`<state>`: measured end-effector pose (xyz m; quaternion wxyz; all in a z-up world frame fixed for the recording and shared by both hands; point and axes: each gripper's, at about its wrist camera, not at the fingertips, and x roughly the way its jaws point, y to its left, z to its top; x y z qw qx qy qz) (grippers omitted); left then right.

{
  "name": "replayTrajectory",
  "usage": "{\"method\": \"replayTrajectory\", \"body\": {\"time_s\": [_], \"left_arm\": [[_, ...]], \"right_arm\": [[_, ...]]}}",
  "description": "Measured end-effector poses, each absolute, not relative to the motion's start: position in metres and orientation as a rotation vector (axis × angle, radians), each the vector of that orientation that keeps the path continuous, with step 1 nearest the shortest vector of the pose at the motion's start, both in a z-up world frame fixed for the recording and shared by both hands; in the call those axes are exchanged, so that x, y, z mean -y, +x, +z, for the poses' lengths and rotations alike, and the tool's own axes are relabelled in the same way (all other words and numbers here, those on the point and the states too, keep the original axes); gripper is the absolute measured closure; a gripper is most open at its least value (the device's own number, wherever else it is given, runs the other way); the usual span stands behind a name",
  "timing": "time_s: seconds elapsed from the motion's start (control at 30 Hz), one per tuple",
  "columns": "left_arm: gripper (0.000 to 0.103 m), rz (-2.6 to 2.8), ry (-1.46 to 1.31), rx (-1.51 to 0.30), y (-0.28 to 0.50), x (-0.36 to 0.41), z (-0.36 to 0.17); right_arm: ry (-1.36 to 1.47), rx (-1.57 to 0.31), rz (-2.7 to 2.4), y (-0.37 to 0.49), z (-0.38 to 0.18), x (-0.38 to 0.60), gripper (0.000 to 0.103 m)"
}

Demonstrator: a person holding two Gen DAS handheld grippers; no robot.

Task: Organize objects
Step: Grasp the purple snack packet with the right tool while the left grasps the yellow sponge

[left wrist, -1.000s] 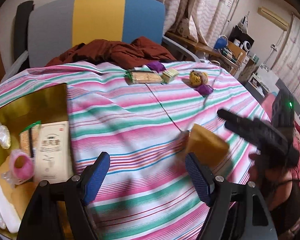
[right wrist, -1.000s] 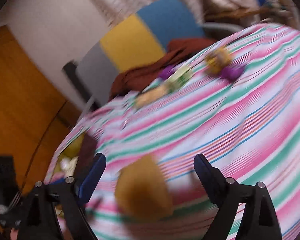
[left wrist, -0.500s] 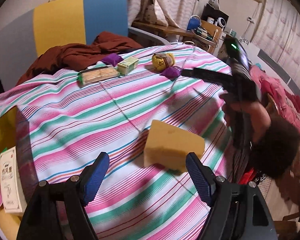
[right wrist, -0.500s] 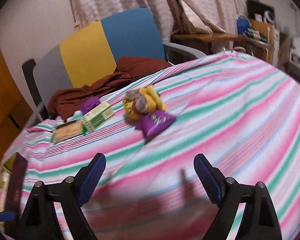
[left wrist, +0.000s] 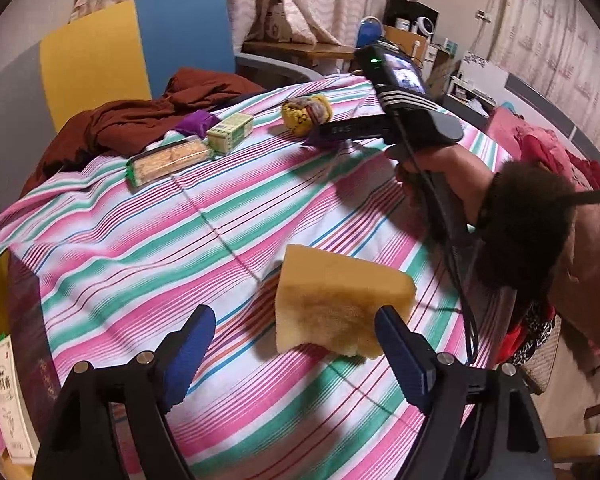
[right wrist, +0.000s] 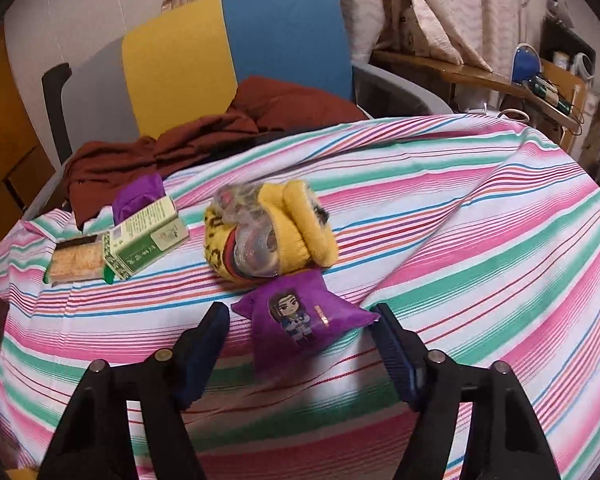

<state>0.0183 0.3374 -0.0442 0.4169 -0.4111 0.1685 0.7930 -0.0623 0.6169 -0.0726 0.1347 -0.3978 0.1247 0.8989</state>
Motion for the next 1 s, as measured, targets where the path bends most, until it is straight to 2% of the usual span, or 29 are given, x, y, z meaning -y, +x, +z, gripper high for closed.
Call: {"method": "replayTrajectory", "body": {"time_s": [0.13, 0.2, 0.3, 0.57, 0.63, 0.9, 1.0], "left_arm": [[0.019, 1.975, -1.010, -0.400, 0.018, -0.342, -0.043], [0.019, 1.964, -0.989, -0.381, 0.019, -0.343, -0.040], [0.016, 1.951, -0.969, -0.389, 0.020, -0.347, -0.041], [0.016, 1.932, -0.958, -0.443, 0.008, -0.368, -0.058], [0.012, 1.926, -0.954, -0.434, 0.006, -0.372, -0.059], [0.012, 1.896, -0.945, -0.363, 0.006, -0.380, -0.053], [0.012, 1.897, -0.928, -0.410, 0.009, -0.390, -0.056]], "right_arm": [[-1.142, -0.365, 2.591, -0.059, -0.075, -0.619, 0.053], [-1.122, -0.395, 2.593, -0.056, -0.075, -0.622, 0.057], [-1.110, -0.440, 2.589, -0.050, -0.075, -0.625, 0.059], [-1.075, -0.466, 2.592, -0.017, -0.071, -0.603, 0.059], [-1.057, -0.476, 2.594, -0.008, -0.070, -0.598, 0.059], [-0.946, -0.546, 2.565, 0.020, -0.067, -0.592, 0.059], [-0.901, -0.606, 2.545, 0.034, -0.069, -0.592, 0.059]]}}
